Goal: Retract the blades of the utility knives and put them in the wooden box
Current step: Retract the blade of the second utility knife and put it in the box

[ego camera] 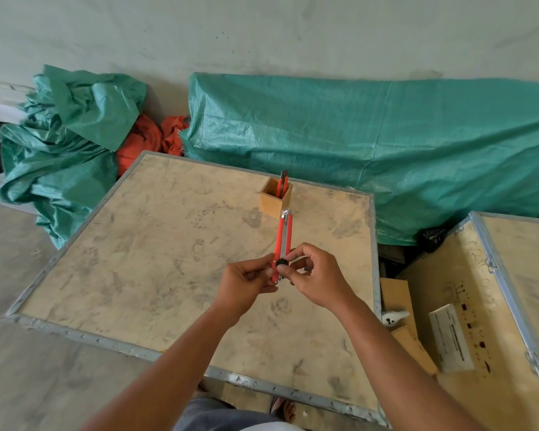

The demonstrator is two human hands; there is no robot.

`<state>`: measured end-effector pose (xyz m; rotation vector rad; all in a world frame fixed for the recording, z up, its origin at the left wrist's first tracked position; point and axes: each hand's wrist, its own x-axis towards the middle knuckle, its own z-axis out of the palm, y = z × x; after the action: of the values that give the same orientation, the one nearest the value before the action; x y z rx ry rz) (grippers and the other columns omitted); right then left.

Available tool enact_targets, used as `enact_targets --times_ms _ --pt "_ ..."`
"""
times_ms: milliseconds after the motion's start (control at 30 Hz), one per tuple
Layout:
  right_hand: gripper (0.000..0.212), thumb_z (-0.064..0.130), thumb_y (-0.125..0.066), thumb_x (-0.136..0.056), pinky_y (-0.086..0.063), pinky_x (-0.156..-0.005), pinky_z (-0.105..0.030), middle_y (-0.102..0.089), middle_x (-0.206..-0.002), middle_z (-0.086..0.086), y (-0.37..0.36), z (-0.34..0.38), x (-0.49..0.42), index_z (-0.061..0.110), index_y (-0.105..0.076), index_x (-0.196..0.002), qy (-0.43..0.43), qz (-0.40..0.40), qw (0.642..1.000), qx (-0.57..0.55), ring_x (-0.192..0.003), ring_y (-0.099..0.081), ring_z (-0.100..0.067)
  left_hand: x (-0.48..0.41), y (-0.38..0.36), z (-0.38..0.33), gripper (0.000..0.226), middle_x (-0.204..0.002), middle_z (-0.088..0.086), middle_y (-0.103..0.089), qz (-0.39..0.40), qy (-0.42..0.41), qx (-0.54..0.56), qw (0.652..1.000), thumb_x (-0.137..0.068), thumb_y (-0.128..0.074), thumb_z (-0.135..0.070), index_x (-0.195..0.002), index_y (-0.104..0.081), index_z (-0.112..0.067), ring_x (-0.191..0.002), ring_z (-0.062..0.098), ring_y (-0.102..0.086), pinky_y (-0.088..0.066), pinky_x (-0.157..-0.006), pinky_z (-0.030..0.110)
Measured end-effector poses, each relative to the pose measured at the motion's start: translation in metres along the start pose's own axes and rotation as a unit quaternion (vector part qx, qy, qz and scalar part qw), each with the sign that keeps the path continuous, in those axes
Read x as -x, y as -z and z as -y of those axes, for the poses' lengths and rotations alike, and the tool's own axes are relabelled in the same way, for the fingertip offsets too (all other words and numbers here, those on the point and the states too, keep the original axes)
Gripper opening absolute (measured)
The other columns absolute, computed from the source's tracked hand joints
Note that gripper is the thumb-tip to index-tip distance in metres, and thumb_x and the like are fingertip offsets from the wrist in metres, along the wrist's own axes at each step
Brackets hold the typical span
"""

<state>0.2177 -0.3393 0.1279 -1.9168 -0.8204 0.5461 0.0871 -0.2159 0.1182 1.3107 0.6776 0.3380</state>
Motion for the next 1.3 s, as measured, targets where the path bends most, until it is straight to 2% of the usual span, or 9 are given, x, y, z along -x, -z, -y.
enact_targets --times_ms 133,300,467,700,867,1033,1133,1233,1300 --pt "0.025 0.020 -0.081 -0.085 -0.064 -0.078 -0.044 -0.076 -0.105 0.010 0.001 0.000 -0.002 0.025 -0.074 -0.108 0.016 0.028 0.999 -0.023 -0.085 -0.076 -0.013 0.000 0.002 -0.004 0.032 -0.096 0.014 -0.078 0.004 -0.008 0.002 1.000 -0.090 -0.064 0.003 -0.111 -0.073 -0.019 -0.085 0.021 -0.075 -0.063 -0.076 0.038" --pt "0.022 0.028 -0.085 -0.081 -0.061 -0.068 -0.026 -0.077 -0.092 0.005 -0.002 0.004 -0.009 0.017 -0.070 -0.092 0.002 -0.021 1.000 -0.013 -0.079 -0.075 -0.008 -0.009 0.002 -0.008 0.032 -0.097 0.021 -0.076 0.001 -0.005 -0.009 1.000 -0.089 -0.064 0.005 -0.117 -0.070 -0.008 -0.080 0.019 -0.073 -0.063 -0.076 0.037" --pt "0.017 0.023 -0.071 -0.094 -0.067 -0.072 -0.040 -0.077 -0.104 0.005 0.004 0.005 -0.025 0.018 -0.073 -0.111 -0.013 -0.022 0.997 -0.079 -0.090 -0.077 -0.013 -0.022 0.006 -0.016 0.031 -0.099 0.014 -0.078 0.008 -0.014 -0.032 0.999 -0.090 -0.064 0.003 -0.118 -0.071 -0.008 -0.090 0.025 -0.075 -0.063 -0.077 0.036" --pt "0.028 0.007 -0.072 -0.093 -0.067 -0.072 -0.038 -0.075 -0.111 -0.006 0.019 0.009 -0.076 0.018 -0.072 -0.119 -0.033 -0.047 0.994 -0.096 -0.086 -0.079 -0.015 -0.062 0.008 -0.037 0.041 -0.088 -0.009 -0.079 0.020 -0.027 -0.095 0.995 -0.090 -0.064 0.004 -0.102 -0.074 -0.034 -0.079 0.017 -0.074 -0.064 -0.074 0.034" --pt "0.030 0.001 -0.073 -0.090 -0.067 -0.072 -0.035 -0.074 -0.109 -0.010 0.032 0.009 -0.131 0.015 -0.075 -0.117 -0.013 -0.044 0.996 -0.079 -0.088 -0.078 -0.024 -0.114 0.007 -0.050 0.034 -0.098 0.005 -0.078 0.007 -0.039 -0.142 0.989 -0.091 -0.064 -0.002 -0.114 -0.072 -0.026 -0.089 0.031 -0.073 -0.063 -0.078 0.041" --pt "0.031 0.000 -0.075 -0.088 -0.067 -0.076 -0.041 -0.075 -0.103 -0.002 0.038 0.004 -0.196 0.026 -0.078 -0.106 0.008 -0.060 0.997 -0.046 -0.088 -0.077 -0.021 -0.178 0.004 -0.057 0.032 -0.107 0.002 -0.076 -0.023 -0.036 -0.156 0.987 -0.091 -0.065 -0.003 -0.116 -0.073 -0.021 -0.094 0.023 -0.072 -0.063 -0.075 0.039" --pt "0.034 0.002 -0.075 -0.088 -0.066 -0.074 -0.046 -0.076 -0.099 0.002 0.032 -0.003 -0.234 0.034 -0.076 -0.099 0.009 -0.101 0.995 -0.020 -0.078 -0.077 -0.023 -0.218 0.004 -0.052 0.035 -0.111 0.001 -0.075 -0.063 -0.048 -0.176 0.981 -0.087 -0.069 -0.003 -0.120 -0.071 -0.017 -0.100 0.020 -0.070 -0.060 -0.084 0.037" --pt "0.026 0.005 -0.076 -0.087 -0.065 -0.073 -0.044 -0.076 -0.098 0.005 0.021 -0.024 -0.262 0.026 -0.079 -0.103 0.016 -0.136 0.990 0.020 -0.073 -0.076 -0.020 -0.251 0.004 -0.042 0.043 -0.122 -0.002 -0.067 -0.096 -0.045 -0.243 0.964 -0.086 -0.072 -0.008 -0.127 -0.066 -0.019 -0.107 0.015 -0.063 -0.050 -0.088 0.028" --pt "0.023 0.005 -0.076 -0.087 -0.064 -0.074 -0.042 -0.078 -0.099 0.003 0.012 -0.042 -0.281 0.022 -0.080 -0.103 0.021 -0.141 0.988 0.058 -0.078 -0.075 -0.017 -0.277 0.006 -0.033 0.047 -0.134 0.002 -0.061 -0.099 -0.028 -0.299 0.949 -0.087 -0.072 -0.013 -0.132 -0.061 -0.019 -0.117 0.020 -0.059 -0.048 -0.095 0.030"
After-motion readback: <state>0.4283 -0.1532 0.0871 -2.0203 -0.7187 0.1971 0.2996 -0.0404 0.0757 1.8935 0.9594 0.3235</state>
